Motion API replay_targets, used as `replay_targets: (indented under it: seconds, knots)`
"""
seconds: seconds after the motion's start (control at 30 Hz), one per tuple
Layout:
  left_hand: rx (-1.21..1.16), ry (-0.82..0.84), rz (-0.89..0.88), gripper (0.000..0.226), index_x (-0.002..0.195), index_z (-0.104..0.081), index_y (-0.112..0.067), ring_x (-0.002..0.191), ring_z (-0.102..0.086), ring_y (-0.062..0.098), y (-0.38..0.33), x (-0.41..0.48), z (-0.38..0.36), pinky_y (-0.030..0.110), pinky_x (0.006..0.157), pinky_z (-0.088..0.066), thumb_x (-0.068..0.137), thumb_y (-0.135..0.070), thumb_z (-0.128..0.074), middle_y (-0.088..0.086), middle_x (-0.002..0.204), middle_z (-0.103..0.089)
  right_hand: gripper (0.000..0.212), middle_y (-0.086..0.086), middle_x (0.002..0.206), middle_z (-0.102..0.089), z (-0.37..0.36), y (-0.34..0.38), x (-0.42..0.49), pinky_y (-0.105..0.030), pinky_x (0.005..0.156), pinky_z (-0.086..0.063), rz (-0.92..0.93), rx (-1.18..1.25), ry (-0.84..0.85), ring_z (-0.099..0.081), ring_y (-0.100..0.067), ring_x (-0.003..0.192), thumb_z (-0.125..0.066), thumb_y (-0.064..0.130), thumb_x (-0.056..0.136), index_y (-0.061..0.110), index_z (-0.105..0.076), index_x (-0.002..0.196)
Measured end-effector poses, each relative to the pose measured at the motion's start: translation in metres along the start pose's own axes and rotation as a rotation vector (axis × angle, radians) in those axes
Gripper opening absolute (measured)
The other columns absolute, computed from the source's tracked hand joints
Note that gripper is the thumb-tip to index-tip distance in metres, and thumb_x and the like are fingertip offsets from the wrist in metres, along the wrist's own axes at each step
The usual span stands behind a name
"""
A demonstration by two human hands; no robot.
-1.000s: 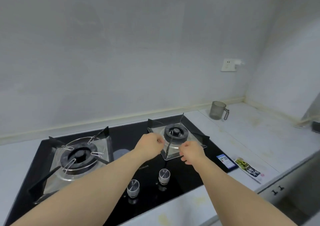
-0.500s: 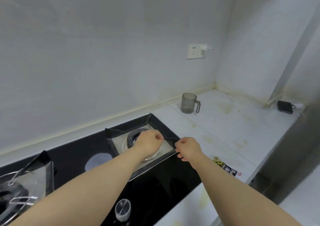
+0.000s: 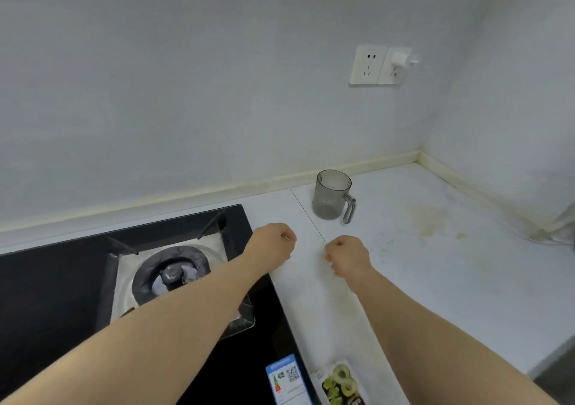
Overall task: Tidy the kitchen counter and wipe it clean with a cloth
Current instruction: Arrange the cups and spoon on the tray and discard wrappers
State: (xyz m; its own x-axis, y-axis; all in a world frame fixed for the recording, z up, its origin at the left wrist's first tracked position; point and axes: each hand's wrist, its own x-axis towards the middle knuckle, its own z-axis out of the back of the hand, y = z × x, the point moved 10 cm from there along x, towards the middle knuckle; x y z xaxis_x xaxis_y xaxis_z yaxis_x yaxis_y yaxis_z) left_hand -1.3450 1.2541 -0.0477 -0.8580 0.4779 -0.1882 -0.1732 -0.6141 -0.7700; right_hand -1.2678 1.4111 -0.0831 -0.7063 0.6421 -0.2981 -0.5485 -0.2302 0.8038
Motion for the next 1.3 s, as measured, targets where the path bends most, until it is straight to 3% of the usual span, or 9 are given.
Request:
replay_targets:
  seconds: [0.27,0.33,0.43,0.53,0.73,0.93,1.0,1.13,1.3]
  knots:
    - [0.027,-0.026,0.094,0.024,0.106,-0.063,-0.013,0.076,-0.061,0.01,-0.001,0.037,-0.014,0.013,0.059,-0.044,0.095,-0.012,-0.042,-0.003,0.093,-0.06,0.026,-0.003,0.066,-0.046,0.038,0.011,0.064,-0.03,0.06,-0.043,0.053,-0.084,-0.072,-0.045,-0.026,0.069,-0.042,0.006,0.087,0.013,-0.04,0.062]
    - [0.042,-0.032,0.106,0.024,0.107,-0.062,-0.013,0.075,-0.06,0.008,-0.001,0.042,-0.014,0.012,0.058,-0.043,0.096,-0.013,-0.041,-0.004,0.093,-0.059,0.007,-0.008,0.089,-0.053,0.045,0.015,0.074,-0.029,0.064,-0.044,0.037,-0.03,-0.102,-0.053,-0.029,0.079,-0.048,0.008,0.088,0.011,-0.05,0.082]
    - [0.04,-0.056,0.114,0.024,0.106,-0.063,-0.014,0.073,-0.061,0.007,0.0,0.05,-0.01,0.011,0.057,-0.043,0.095,-0.013,-0.042,-0.004,0.093,-0.059,0.057,-0.01,0.138,-0.041,0.046,0.012,0.094,-0.044,0.094,-0.048,-0.042,0.108,-0.057,-0.051,-0.034,0.115,-0.055,0.008,0.085,0.009,-0.039,0.14]
    - [0.043,-0.071,0.116,0.023,0.105,-0.063,-0.015,0.071,-0.061,0.006,0.001,0.053,-0.004,0.009,0.055,-0.043,0.095,-0.014,-0.042,-0.006,0.09,-0.059,0.067,-0.009,0.147,-0.034,0.038,0.013,0.102,-0.038,0.083,-0.049,-0.078,0.121,0.037,-0.046,-0.03,0.119,-0.05,0.008,0.089,0.013,-0.022,0.149]
    - [0.006,-0.094,0.131,0.018,0.092,-0.06,-0.017,0.073,-0.063,0.01,0.011,0.058,0.002,0.013,0.057,-0.044,0.094,-0.012,-0.043,-0.005,0.089,-0.06,0.036,-0.011,0.101,-0.049,0.017,0.01,0.111,-0.034,0.069,-0.045,-0.114,0.137,0.087,-0.045,-0.027,0.09,-0.048,0.011,0.089,0.007,-0.046,0.125]
    - [0.019,-0.114,0.149,0.016,0.089,-0.059,-0.019,0.07,-0.061,0.008,0.023,0.056,0.007,0.015,0.06,-0.046,0.093,-0.011,-0.045,-0.006,0.084,-0.06,0.019,-0.013,0.1,-0.053,0.006,0.018,0.108,-0.027,0.051,-0.046,-0.056,0.146,0.051,-0.05,-0.028,0.087,-0.045,0.021,0.096,0.008,-0.051,0.109]
    - [0.011,-0.114,0.163,0.017,0.089,-0.059,-0.019,0.072,-0.062,0.008,0.027,0.054,0.009,0.014,0.057,-0.044,0.093,-0.011,-0.045,-0.007,0.085,-0.06,0.011,-0.01,0.094,-0.05,0.003,0.024,0.104,-0.025,0.047,-0.048,-0.045,0.197,0.056,-0.053,-0.027,0.074,-0.044,0.014,0.095,0.008,-0.052,0.101]
    - [0.022,-0.14,0.153,0.017,0.088,-0.059,-0.021,0.067,-0.061,0.004,0.029,0.048,0.018,0.014,0.059,-0.044,0.093,-0.012,-0.045,-0.007,0.085,-0.061,0.02,-0.003,0.08,-0.047,-0.003,0.036,0.089,-0.032,0.065,-0.053,-0.026,0.324,0.072,-0.058,-0.022,0.053,-0.042,0.004,0.089,0.015,-0.042,0.072]
    - [-0.043,-0.197,0.123,0.016,0.09,-0.062,-0.017,0.067,-0.062,0.007,0.027,0.034,0.046,0.025,0.075,-0.053,0.092,-0.01,-0.047,-0.003,0.082,-0.062,0.017,-0.004,0.076,-0.051,-0.005,0.06,0.06,-0.025,0.055,-0.05,0.081,0.252,0.081,-0.057,-0.017,0.052,-0.045,0.009,0.088,0.014,-0.042,0.072]
